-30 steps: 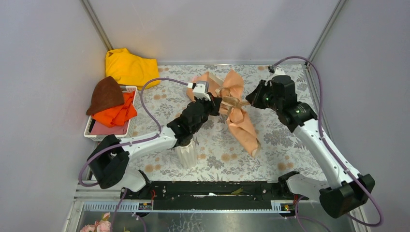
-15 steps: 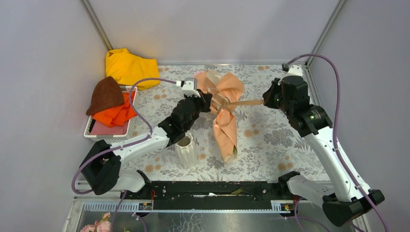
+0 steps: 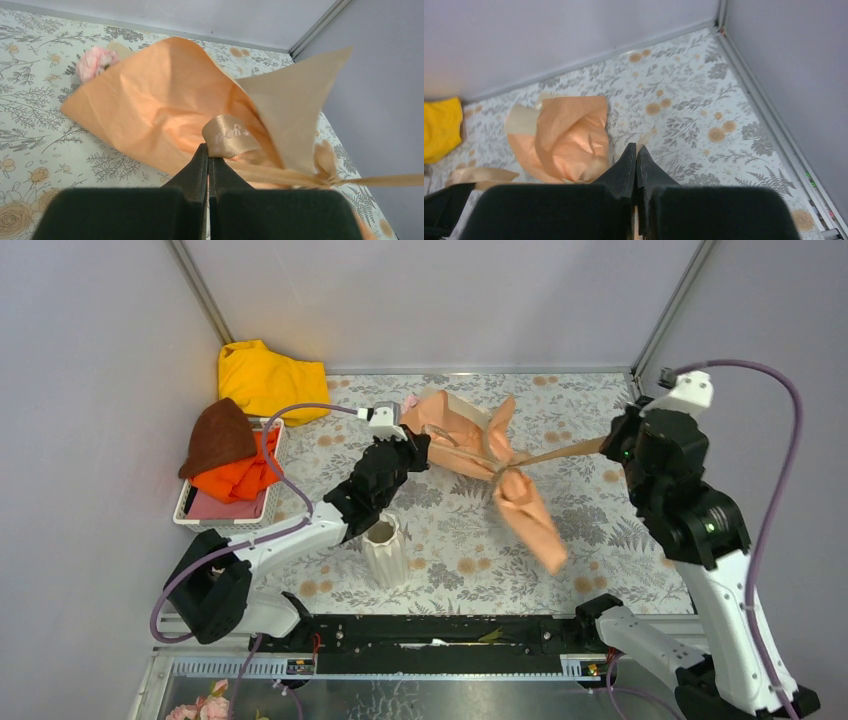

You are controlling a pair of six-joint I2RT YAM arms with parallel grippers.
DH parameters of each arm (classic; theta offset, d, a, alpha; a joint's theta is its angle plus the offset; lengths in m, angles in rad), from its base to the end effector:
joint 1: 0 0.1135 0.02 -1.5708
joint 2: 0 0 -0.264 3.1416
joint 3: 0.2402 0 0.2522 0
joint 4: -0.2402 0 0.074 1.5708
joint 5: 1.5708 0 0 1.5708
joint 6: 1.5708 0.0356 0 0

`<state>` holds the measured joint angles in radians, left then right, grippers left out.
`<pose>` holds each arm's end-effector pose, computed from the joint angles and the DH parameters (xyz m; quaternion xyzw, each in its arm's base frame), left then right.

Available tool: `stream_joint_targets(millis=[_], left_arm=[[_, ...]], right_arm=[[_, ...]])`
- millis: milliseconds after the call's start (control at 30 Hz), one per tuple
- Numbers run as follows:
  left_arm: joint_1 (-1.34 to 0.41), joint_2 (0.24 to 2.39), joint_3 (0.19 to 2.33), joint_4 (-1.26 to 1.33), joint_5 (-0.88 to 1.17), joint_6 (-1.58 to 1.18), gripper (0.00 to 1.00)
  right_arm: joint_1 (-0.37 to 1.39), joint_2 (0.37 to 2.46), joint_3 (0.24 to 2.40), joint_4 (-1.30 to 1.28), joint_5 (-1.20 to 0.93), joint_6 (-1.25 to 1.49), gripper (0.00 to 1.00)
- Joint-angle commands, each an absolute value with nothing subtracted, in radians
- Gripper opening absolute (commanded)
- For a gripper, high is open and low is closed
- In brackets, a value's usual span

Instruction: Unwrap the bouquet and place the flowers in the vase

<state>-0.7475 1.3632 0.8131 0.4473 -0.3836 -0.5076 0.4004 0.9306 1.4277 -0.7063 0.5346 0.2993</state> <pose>0.2380 -0.2025 0.2839 -0.0395 0.7389 -0.2715 0.6154 0.1464 0.0423 0.4730 0.1282 0.7569 0.0153 0.6406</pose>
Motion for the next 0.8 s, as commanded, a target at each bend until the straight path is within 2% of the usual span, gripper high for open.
stream_joint_targets(millis=[0,333,767], left_arm=[[-0.726,1.389,0.829,0.436,-0.402,-0.522,0.00],[-0.708,1.416,0.881,0.408,-0.386,-0.513,0.00],[-0.588,1.224,1.092,0.117,-0.443,-0.481,0.00]], right_arm=[[0.405,0.834,1.477,-0.661,0.695,0.277,0.00],[0.405,0.856,1.455,-0.672,0.687,0.266,0.00],[0.405,0.926,1.377,-0.643,0.644,0.272,0.00]])
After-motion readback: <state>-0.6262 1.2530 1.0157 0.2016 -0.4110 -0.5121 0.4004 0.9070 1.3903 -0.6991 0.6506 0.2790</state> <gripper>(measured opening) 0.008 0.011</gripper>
